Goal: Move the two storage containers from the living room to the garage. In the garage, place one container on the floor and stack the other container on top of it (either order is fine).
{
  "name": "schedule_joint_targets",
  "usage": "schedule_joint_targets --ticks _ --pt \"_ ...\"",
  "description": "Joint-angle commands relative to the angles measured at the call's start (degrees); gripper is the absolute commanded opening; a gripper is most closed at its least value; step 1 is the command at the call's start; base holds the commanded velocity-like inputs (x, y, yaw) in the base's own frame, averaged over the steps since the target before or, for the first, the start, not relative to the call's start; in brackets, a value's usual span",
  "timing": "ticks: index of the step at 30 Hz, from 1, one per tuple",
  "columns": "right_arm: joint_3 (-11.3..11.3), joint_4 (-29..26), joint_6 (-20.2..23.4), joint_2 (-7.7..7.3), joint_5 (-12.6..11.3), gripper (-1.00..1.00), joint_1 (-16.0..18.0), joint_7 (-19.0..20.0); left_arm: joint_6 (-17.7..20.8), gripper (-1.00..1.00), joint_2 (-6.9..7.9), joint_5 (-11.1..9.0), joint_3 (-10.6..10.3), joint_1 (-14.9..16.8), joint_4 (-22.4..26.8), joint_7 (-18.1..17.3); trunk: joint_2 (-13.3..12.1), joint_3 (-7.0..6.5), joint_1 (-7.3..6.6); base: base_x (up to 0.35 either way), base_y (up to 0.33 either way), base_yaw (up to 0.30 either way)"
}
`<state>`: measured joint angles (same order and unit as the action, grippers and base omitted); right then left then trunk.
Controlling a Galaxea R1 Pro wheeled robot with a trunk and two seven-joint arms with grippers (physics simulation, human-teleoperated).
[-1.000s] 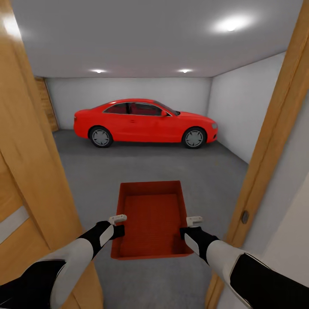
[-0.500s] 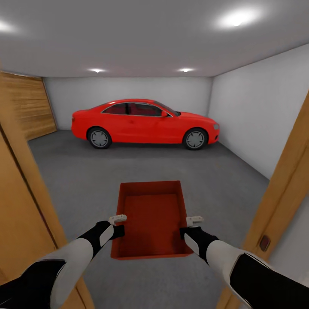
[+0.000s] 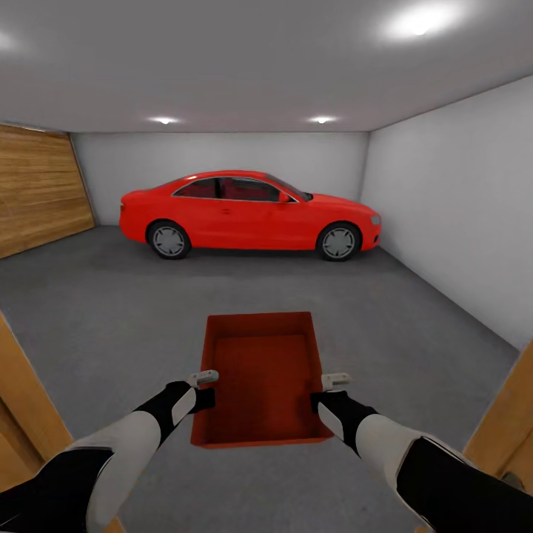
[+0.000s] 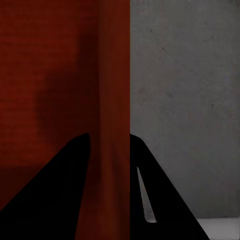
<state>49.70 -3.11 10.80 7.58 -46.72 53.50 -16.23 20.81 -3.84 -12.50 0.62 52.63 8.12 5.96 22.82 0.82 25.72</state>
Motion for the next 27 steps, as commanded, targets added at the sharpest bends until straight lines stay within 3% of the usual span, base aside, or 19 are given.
schedule_joint_targets --ticks 1,27 --pt "0.93 -0.15 0.36 0.68 -0.83 -1.00 0.03 -0.20 0.37 -1.00 -0.03 1.07 0.69 0.02 0.23 0.55 0.09 0.08 0.06 0.321 0.000 0.000" --pt "0.93 -0.15 0.36 0.68 -0.83 -1.00 0.03 -0.20 0.37 -1.00 -0.03 1.03 0.61 0.02 0.23 0.47 0.09 0.08 0.06 0.322 0.000 0.000"
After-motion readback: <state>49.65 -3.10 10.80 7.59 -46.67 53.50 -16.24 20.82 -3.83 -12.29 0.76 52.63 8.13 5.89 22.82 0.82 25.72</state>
